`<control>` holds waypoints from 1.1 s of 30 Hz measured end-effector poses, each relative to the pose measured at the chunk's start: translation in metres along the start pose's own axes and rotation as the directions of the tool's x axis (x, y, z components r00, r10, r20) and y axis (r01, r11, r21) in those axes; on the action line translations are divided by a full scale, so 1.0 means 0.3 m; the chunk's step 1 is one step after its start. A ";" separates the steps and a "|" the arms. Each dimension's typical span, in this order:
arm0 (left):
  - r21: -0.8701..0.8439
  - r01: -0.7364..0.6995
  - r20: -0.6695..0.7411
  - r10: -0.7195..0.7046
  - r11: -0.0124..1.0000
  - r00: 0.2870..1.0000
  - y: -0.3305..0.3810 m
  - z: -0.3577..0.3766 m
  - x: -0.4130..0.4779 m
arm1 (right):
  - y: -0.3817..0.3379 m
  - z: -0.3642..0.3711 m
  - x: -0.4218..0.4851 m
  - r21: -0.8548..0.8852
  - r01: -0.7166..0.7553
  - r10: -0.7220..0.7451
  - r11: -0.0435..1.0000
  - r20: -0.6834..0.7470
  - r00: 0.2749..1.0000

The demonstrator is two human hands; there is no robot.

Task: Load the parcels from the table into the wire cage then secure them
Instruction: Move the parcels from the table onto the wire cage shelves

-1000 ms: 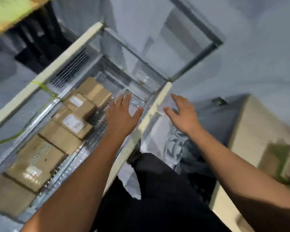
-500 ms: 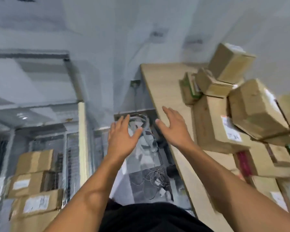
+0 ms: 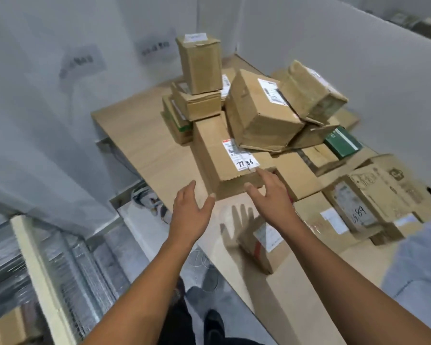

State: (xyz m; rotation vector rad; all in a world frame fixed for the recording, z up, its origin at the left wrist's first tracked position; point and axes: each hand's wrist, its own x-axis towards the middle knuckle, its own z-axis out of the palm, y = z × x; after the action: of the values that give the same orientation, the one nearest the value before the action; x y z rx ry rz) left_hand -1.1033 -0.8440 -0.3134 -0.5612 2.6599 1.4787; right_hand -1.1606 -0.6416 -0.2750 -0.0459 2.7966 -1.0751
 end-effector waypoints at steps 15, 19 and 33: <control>-0.275 0.205 0.194 -0.155 0.939 0.969 0.013 0.263 0.444 | 0.162 0.075 0.418 0.008 -0.321 0.321 0.947 -0.030 0.946; -0.331 0.233 0.173 -0.184 0.915 0.968 0.027 0.261 0.430 | 0.162 0.101 0.423 0.085 -0.350 0.353 0.933 -0.017 0.935; -0.480 0.325 0.189 -0.266 0.815 0.945 0.057 0.112 0.129 | 0.138 0.008 0.144 0.401 -0.223 0.225 0.888 0.042 0.973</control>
State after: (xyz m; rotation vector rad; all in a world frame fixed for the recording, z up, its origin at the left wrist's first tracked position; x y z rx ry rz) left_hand -1.1496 -0.8192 -0.3259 -0.8435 1.9613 2.0296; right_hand -1.2021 -0.6158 -0.3097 0.3185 2.4439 -1.5596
